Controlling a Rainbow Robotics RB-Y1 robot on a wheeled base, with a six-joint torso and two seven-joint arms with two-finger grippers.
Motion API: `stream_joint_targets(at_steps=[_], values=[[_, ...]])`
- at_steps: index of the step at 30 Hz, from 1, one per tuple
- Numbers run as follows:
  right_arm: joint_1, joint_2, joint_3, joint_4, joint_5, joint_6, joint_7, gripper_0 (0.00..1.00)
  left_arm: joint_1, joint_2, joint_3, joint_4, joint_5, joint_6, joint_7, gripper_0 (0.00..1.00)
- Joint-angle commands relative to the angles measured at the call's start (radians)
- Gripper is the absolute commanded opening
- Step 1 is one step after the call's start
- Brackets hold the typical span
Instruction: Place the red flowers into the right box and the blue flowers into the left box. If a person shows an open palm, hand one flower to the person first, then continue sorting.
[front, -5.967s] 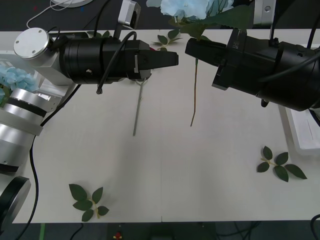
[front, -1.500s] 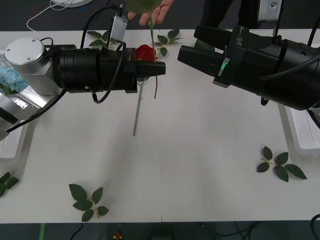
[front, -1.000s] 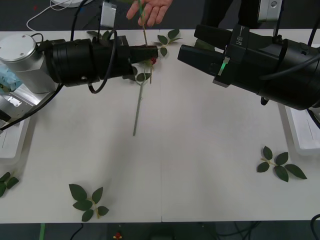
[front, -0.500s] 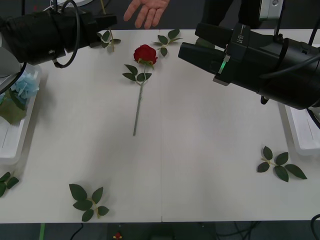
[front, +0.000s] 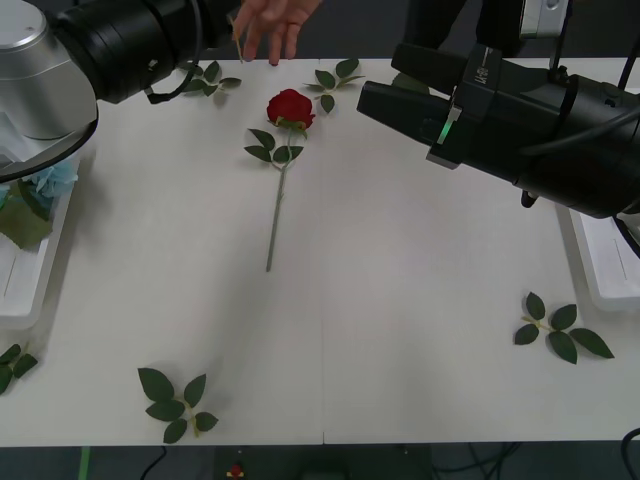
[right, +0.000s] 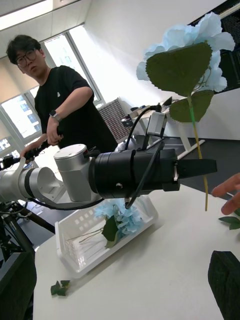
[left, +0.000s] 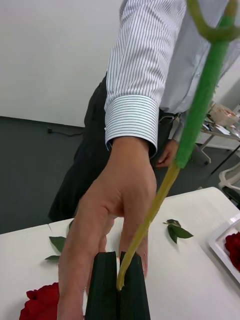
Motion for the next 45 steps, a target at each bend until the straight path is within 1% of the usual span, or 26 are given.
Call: stream_joint_targets(at_steps=[1, 6, 14, 22, 26, 28, 30, 36, 42, 43, 44, 45], values=[[0.006, -0.001, 0.003, -0.034, -0.012, -0.01, 0.007, 1.0, -0.101, 0.029, -0.051, -0.014, 0.039, -0.059, -0.06, 0.0], [0.006, -0.001, 0.002, -0.036, -0.012, -0.013, 0.009, 1.0, -0.141, -0.015, -0.079, 0.014, 0.051, -0.139, -0.06, 0.0], [0.006, -0.001, 0.002, -0.036, -0.014, -0.013, 0.01, 1.0, -0.172, -0.097, -0.084, 0.114, 0.039, -0.161, -0.06, 0.0], [0.006, -0.002, 0.002, -0.036, -0.014, -0.013, 0.01, 1.0, -0.172, -0.107, -0.084, 0.135, 0.027, -0.161, -0.06, 0.0], [0.006, -0.028, -0.008, -0.036, -0.022, -0.007, 0.006, 1.0, -0.172, -0.107, -0.082, 0.135, 0.025, -0.161, -0.06, 0.0], [0.006, -0.044, -0.026, -0.036, -0.026, 0.016, 0.001, 1.0, -0.172, -0.107, -0.084, 0.135, 0.024, -0.161, -0.06, 0.0], [0.006, -0.067, -0.064, -0.033, -0.029, 0.067, -0.009, 1.0, -0.172, -0.107, -0.084, 0.135, 0.025, -0.161, -0.06, 0.0], [0.006, -0.154, -0.225, -0.017, -0.041, 0.28, -0.121, 1.0, -0.172, -0.106, -0.084, 0.137, 0.028, -0.159, -0.06, 0.0], [0.006, -0.237, -0.307, 0.006, -0.041, 0.4, -0.151, 1.0, -0.172, -0.106, -0.084, 0.137, 0.028, -0.159, -0.06, 0.0], [0.006, -0.257, -0.322, 0.015, -0.041, 0.429, -0.152, 1.0, -0.172, -0.106, -0.084, 0.137, 0.028, -0.159, -0.06, 0.06], [0.008, -0.275, -0.334, 0.024, -0.041, 0.45, -0.151, 1.0, -0.172, -0.106, -0.084, 0.137, 0.028, -0.159, -0.06, 0.61], [0.008, -0.284, -0.339, 0.03, -0.041, 0.463, -0.151, 1.0, -0.172, -0.106, -0.084, 0.137, 0.028, -0.159, -0.06, 0.77]])
